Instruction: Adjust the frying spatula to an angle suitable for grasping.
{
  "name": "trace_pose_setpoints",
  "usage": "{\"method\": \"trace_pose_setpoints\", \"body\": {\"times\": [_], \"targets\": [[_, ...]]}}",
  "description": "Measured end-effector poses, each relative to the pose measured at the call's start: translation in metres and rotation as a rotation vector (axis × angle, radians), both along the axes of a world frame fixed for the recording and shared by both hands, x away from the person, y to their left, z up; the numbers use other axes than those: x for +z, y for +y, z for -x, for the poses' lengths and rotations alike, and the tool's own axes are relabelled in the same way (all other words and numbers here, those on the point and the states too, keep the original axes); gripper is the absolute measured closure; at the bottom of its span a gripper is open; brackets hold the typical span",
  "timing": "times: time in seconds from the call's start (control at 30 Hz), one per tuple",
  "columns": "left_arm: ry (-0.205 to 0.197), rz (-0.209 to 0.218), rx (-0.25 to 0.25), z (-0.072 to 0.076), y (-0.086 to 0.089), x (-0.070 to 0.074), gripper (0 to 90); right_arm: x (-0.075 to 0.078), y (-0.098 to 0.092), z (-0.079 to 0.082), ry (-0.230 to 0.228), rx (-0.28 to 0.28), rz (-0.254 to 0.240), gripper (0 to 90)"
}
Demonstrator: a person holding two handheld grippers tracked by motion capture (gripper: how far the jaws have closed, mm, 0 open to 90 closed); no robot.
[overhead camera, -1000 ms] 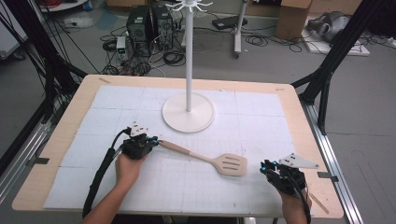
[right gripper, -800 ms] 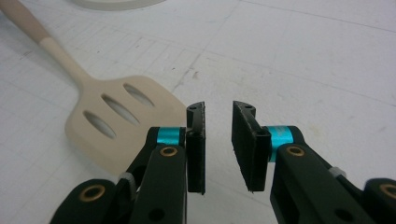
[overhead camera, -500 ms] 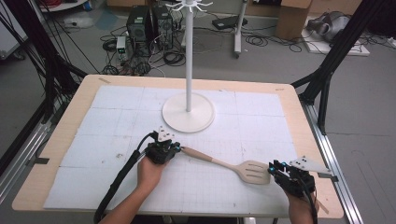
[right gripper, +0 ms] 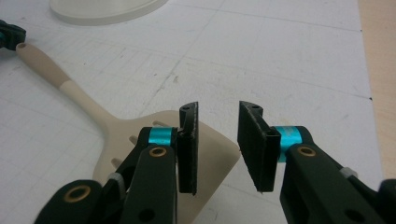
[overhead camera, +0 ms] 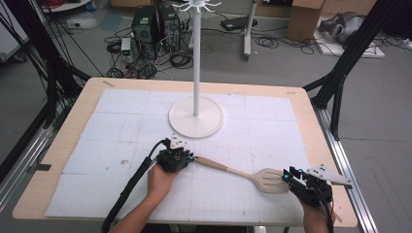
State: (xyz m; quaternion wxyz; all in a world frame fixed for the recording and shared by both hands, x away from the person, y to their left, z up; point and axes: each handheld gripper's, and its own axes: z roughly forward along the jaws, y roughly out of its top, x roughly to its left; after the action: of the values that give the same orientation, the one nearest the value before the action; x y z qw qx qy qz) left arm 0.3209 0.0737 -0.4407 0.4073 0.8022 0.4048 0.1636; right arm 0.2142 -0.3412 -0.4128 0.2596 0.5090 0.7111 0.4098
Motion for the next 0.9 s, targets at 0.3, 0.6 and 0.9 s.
{"method": "trace_pose_setpoints", "body": {"times": [0.3,0.6,0.9], "targets": [[-0.112,0.089,-0.004,0.011,0.047,0.022,50.2,0.003,-0.003,0.003,-0.04,-0.042,-0.033,45.4],[-0.196,0.248,0.043,0.032,0.102,0.031,29.8,0.005,0.008,0.0,-0.081,0.003,-0.026,31.8],[-0.25,0.301,0.031,0.055,0.14,0.029,20.0,0.007,0.021,-0.005,-0.112,0.094,-0.049,16.1]]}}
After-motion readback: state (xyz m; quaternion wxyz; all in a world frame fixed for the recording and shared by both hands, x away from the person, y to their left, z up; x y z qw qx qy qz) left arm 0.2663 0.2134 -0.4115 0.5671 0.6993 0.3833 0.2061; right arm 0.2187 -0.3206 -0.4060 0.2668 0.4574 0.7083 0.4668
